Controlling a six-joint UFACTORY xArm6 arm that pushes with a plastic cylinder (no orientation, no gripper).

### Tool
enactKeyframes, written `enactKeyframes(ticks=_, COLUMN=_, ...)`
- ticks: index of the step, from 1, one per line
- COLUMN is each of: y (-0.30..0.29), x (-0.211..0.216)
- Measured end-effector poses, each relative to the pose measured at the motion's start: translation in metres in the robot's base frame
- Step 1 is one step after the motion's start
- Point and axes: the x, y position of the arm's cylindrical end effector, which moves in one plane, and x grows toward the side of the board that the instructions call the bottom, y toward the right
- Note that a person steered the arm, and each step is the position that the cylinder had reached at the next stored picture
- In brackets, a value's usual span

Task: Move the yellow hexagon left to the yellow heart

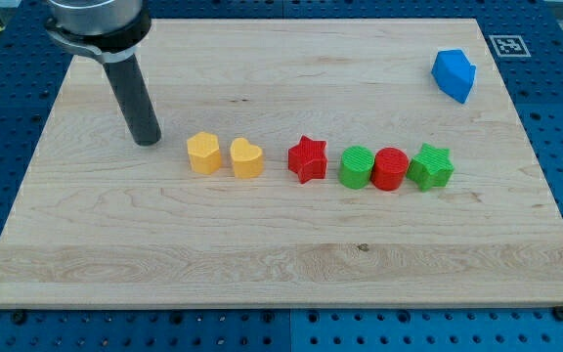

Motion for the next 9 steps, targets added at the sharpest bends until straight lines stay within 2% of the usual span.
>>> enactKeyframes(ticks=3, y=0.073, x=-0.007)
enactKeyframes(ticks=8, y=0.073, x=0.005)
enactKeyframes(ticks=9, y=0.086, x=-0.023)
